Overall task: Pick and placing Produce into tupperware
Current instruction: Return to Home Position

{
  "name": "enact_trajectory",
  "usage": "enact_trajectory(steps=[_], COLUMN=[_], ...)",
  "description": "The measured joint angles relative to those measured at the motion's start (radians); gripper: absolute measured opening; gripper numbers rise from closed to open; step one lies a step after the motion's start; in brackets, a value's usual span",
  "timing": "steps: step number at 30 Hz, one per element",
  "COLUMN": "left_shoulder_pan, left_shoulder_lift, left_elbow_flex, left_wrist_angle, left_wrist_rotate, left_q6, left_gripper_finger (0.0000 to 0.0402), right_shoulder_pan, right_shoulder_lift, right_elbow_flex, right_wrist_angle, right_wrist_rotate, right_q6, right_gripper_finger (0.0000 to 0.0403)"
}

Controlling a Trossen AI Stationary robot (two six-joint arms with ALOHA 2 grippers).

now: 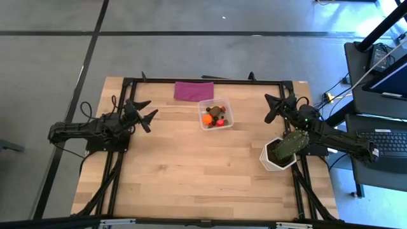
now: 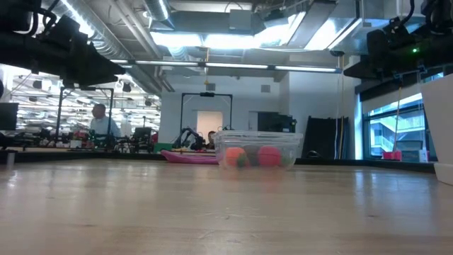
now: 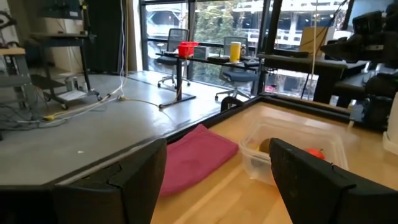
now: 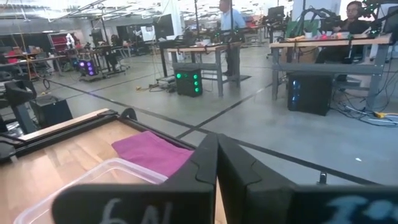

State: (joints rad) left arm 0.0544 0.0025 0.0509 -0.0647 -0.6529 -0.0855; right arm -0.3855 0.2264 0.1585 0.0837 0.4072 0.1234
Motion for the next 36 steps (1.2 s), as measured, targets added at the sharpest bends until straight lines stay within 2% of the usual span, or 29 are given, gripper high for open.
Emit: enact_trajectory(steps=[7, 13, 19, 28, 32, 36], left_shoulder_pan=[0.0, 0.0, 0.0, 0.0, 0.0, 0.0], left_shoulder_lift=[0.0, 0.0, 0.0, 0.0, 0.0, 0.0], left_elbow_flex=[0.0, 0.0, 0.0, 0.0, 0.0, 0.0], left_wrist_angle=[-0.001, -0.001, -0.002, -0.002, -0.002, -0.002], left_wrist_rotate=[0.0, 0.0, 0.0, 0.0, 0.0, 0.0], left_q6=[0.015, 0.018, 0.06, 0.071, 0.07, 0.069], left_gripper_finger=[0.0274, 0.0274, 0.0274, 0.0274, 0.0274, 0.0274], right_shoulder_pan=[0.0, 0.0, 0.0, 0.0, 0.0, 0.0], right_shoulder_lift=[-0.014, -0.087, -0.166, -0.225, -0.225, -0.225], right_elbow_flex=[0.0, 0.0, 0.0, -0.001, -0.042, -0.122], right_wrist_angle=[-0.001, -0.028, -0.148, -0.172, -0.119, 0.036], right_wrist_rotate=[-0.002, -0.002, -0.002, 0.0, 0.0, 0.0], right_q6=[-0.016, -0.029, 0.005, -0.024, -0.024, -0.036], right_gripper_finger=[0.0009, 0.0009, 0.0009, 0.0009, 0.0009, 0.0009])
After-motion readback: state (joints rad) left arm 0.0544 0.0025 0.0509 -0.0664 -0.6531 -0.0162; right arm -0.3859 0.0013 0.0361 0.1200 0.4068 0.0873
